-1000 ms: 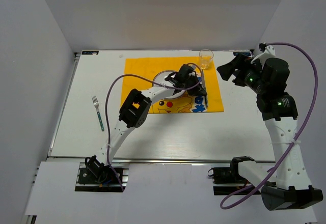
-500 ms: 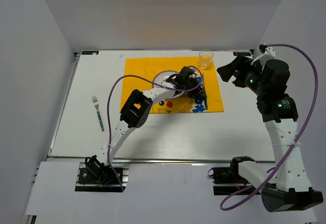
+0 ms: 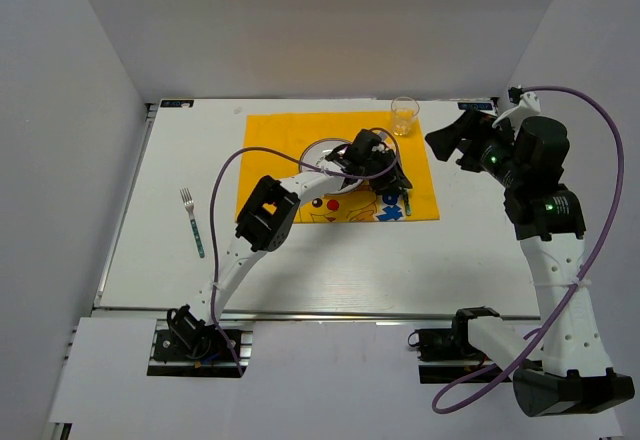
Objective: Set the dinner table for one person
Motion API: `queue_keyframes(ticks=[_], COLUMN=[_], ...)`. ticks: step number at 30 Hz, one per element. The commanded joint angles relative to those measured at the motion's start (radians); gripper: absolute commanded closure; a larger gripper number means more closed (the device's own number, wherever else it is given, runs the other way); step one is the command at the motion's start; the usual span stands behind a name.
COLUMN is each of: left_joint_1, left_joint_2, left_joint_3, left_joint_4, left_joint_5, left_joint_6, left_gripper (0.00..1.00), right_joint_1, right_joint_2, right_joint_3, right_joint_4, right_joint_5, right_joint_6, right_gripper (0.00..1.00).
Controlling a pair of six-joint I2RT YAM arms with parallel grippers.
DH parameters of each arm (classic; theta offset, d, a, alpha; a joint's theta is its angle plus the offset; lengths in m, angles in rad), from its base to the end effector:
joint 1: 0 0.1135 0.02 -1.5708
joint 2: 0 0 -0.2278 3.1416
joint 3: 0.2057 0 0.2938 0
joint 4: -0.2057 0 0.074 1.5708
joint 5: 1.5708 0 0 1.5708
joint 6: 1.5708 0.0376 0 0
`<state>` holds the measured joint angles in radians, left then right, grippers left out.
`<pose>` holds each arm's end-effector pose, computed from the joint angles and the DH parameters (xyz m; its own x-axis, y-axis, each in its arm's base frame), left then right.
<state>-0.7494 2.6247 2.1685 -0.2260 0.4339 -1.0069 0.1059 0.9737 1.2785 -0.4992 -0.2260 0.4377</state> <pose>0.4187 -0.4112 0.0851 -0.9710 -0.1440 -0.1908 0.0679 0.5992 -0.7977 0.2545 0.0355 0.4241 -0.3103 0.3824 -0.8703 -0.2099 0.8654 0.4551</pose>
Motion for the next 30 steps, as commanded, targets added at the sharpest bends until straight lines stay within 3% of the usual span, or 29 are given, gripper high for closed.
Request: queue_keyframes(ticks=[1,6,7,8,15,19,21,23,25,30], left_joint_1=[-0.005,-0.015,-0.015,-0.015,0.025,0.099,0.148,0.257,0.420,0.692], left_joint_2=[-0.057,-0.142,-0.161,-0.179,-0.388,-0.503,-0.572,-0.648,-0.702,-0.945], left_joint_3=[0.027,0.024,0.022,0.022,0.001,-0.007,-0.068,-0.210,-0.313,-0.702], left_joint_4=[-0.012,-0.056,-0.061,-0.079,-0.291,-0.533,-0.689,-0.769,-0.805,-0.728], left_joint_5=[-0.009,-0.021,-0.026,-0.030,-0.147,-0.380,-0.573,-0.688,-0.678,-0.725], left_joint_6=[0.016,0.039,0.047,0.063,0.223,0.326,0.330,0.330,0.343,0.393], left_gripper=[0.46,0.35,0.25,0.02,0.02,0.02,0.02,0.02,0.02,0.02], right_joint_1=[-0.003,-0.005,-0.003,-0.005,-0.003,-0.005,-0.003,-0.003,-0.005,-0.003], right_joint_2=[-0.015,-0.012,-0.009,-0.007,-0.012,0.005,0.005,-0.001,-0.001,0.005], right_joint_3=[0.016,0.036,0.044,0.053,0.128,0.098,0.072,0.036,0.024,0.006], right_joint_4=[0.033,0.036,0.034,0.033,0.021,0.034,0.047,0.060,0.059,0.062], right_joint_5=[-0.018,-0.024,-0.022,-0.016,0.034,0.021,0.004,0.004,0.016,0.008], right_joint_6=[-0.005,-0.004,-0.004,-0.004,-0.002,0.009,0.015,0.013,0.003,-0.005], right_gripper=[0.11,0.11,0.11,0.11,0.11,0.11,0.11,0.11,0.11,0.11])
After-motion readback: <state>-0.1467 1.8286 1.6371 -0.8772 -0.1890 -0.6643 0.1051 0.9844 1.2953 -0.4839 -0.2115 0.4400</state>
